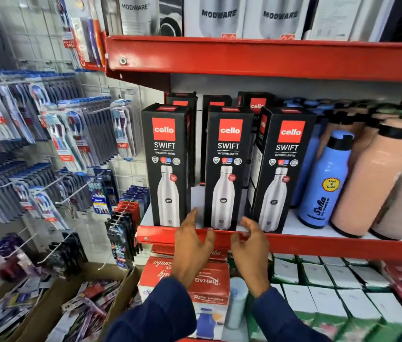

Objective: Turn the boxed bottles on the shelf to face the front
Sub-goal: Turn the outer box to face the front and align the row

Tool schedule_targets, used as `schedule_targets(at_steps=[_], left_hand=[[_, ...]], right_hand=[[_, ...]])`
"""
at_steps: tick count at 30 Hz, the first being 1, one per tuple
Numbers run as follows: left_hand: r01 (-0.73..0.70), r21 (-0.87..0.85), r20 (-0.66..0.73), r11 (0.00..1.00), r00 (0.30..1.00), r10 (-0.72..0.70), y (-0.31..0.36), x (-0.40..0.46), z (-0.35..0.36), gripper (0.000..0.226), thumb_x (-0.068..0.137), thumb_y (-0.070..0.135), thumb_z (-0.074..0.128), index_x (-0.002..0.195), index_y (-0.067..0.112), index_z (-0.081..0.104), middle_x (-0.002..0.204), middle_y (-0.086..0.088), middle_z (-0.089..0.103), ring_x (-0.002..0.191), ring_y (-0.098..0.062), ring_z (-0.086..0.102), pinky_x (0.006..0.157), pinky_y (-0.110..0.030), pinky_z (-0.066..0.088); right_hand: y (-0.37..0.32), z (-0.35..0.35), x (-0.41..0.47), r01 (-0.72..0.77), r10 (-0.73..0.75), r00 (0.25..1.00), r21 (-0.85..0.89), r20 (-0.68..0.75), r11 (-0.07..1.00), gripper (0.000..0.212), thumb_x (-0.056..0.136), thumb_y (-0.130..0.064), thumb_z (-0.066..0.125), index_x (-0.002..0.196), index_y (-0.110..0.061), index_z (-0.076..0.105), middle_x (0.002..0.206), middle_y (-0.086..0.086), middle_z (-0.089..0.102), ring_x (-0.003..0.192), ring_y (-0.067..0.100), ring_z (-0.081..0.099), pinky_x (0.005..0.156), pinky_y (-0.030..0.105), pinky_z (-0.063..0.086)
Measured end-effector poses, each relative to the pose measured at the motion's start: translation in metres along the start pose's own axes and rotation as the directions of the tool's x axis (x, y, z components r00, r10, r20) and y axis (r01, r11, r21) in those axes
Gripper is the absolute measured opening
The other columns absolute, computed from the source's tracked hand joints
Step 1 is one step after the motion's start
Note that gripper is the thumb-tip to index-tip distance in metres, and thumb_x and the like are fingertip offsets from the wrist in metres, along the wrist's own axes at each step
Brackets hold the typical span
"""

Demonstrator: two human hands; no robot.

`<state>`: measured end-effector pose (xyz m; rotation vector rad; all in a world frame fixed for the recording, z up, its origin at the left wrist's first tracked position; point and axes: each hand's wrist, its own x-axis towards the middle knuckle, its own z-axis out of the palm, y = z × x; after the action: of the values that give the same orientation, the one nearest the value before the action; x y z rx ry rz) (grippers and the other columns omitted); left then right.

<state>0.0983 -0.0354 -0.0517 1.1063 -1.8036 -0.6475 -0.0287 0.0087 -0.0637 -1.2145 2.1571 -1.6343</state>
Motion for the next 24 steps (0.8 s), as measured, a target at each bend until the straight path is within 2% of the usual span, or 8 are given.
schedule_targets(at_steps=[3, 6, 9, 12, 14, 18, 21, 24], left_hand=[[0.024, 0.103, 0.033, 0.994, 0.999, -0.028, 0.006, 0.004, 0.006, 0.067, 0.09, 0.025, 0.062, 0.148, 0.004, 0.036, 0.142, -0.012, 0.058, 0.121, -0.03, 0.062, 0.106, -0.03, 0.046], [0.035, 0.145, 0.03, 0.989, 0.999, -0.039, 0.004, 0.007, 0.01, 0.063, 0.088, 0.026, 0.062, 0.145, 0.007, 0.042, 0.126, -0.015, 0.068, 0.114, -0.028, 0.065, 0.098, -0.033, 0.051], [0.059, 0.157, 0.011, 0.986, 0.998, -0.062, 0.001, 0.007, 0.009, 0.06, 0.087, 0.031, 0.061, 0.142, 0.013, 0.047, 0.124, -0.012, 0.069, 0.105, -0.025, 0.07, 0.095, -0.032, 0.055], [0.057, 0.157, -0.026, 0.986, 0.998, -0.054, 0.007, 0.003, 0.008, 0.054, 0.088, 0.025, 0.063, 0.138, 0.009, 0.052, 0.125, -0.011, 0.07, 0.113, -0.024, 0.067, 0.095, -0.021, 0.047], [0.07, 0.133, -0.039, 0.989, 0.997, -0.066, 0.01, 0.0, 0.007, 0.052, 0.088, 0.021, 0.064, 0.137, 0.007, 0.054, 0.127, -0.011, 0.069, 0.115, -0.022, 0.066, 0.092, -0.014, 0.041], [0.089, 0.116, -0.043, 0.989, 0.996, -0.084, 0.01, -0.004, 0.005, 0.053, 0.089, 0.022, 0.064, 0.138, 0.005, 0.052, 0.129, -0.013, 0.068, 0.115, -0.023, 0.067, 0.089, -0.012, 0.041], [0.074, 0.135, -0.078, 0.988, 0.995, -0.064, 0.011, -0.007, 0.003, 0.052, 0.089, 0.021, 0.065, 0.137, 0.004, 0.054, 0.129, -0.014, 0.068, 0.115, -0.024, 0.067, 0.093, -0.018, 0.044], [0.002, 0.052, -0.215, 0.999, 0.977, 0.009, 0.015, -0.015, 0.004, 0.045, 0.085, 0.012, 0.067, 0.13, 0.008, 0.06, 0.123, -0.01, 0.068, 0.11, -0.024, 0.065, 0.099, -0.028, 0.05]], right_hand=[[0.001, 0.002, 0.008, 0.025, -0.021, 0.998, -0.066, 0.06, 0.998, 0.05, 0.082, -0.011, 0.063, 0.131, -0.011, 0.055, 0.122, 0.008, 0.068, 0.111, 0.027, 0.063, 0.097, 0.043, 0.051], [0.004, 0.001, 0.014, 0.046, -0.034, 0.993, -0.105, 0.109, 0.993, 0.047, 0.081, -0.011, 0.059, 0.129, -0.014, 0.057, 0.118, 0.007, 0.07, 0.102, 0.032, 0.065, 0.092, 0.042, 0.054], [0.009, 0.0, 0.016, 0.067, -0.05, 0.989, -0.122, 0.139, 0.99, 0.046, 0.082, -0.012, 0.056, 0.127, -0.02, 0.057, 0.116, 0.003, 0.07, 0.096, 0.033, 0.065, 0.09, 0.041, 0.054], [0.01, -0.003, 0.014, 0.095, -0.071, 0.984, -0.139, 0.165, 0.986, 0.045, 0.083, -0.01, 0.056, 0.128, -0.019, 0.057, 0.117, 0.0, 0.069, 0.107, 0.027, 0.06, 0.098, 0.034, 0.048], [0.01, -0.004, 0.014, 0.094, -0.071, 0.981, -0.127, 0.178, 0.987, 0.046, 0.083, -0.01, 0.057, 0.128, -0.02, 0.057, 0.118, 0.0, 0.068, 0.115, 0.024, 0.057, 0.101, 0.036, 0.048], [0.011, -0.007, 0.011, 0.098, -0.075, 0.973, -0.094, 0.218, 0.991, 0.044, 0.084, -0.014, 0.057, 0.125, -0.029, 0.056, 0.116, -0.005, 0.068, 0.109, 0.025, 0.061, 0.092, 0.041, 0.054], [0.013, -0.016, 0.009, 0.104, -0.094, 0.973, -0.037, 0.211, 0.994, 0.038, 0.086, -0.012, 0.058, 0.121, -0.027, 0.059, 0.117, -0.007, 0.067, 0.108, 0.017, 0.06, 0.093, 0.038, 0.054], [0.015, -0.037, 0.007, 0.111, -0.117, 0.99, 0.072, 0.083, 0.991, 0.032, 0.084, -0.005, 0.059, 0.109, -0.022, 0.066, 0.105, -0.006, 0.07, 0.092, 0.007, 0.064, 0.083, 0.025, 0.055]])
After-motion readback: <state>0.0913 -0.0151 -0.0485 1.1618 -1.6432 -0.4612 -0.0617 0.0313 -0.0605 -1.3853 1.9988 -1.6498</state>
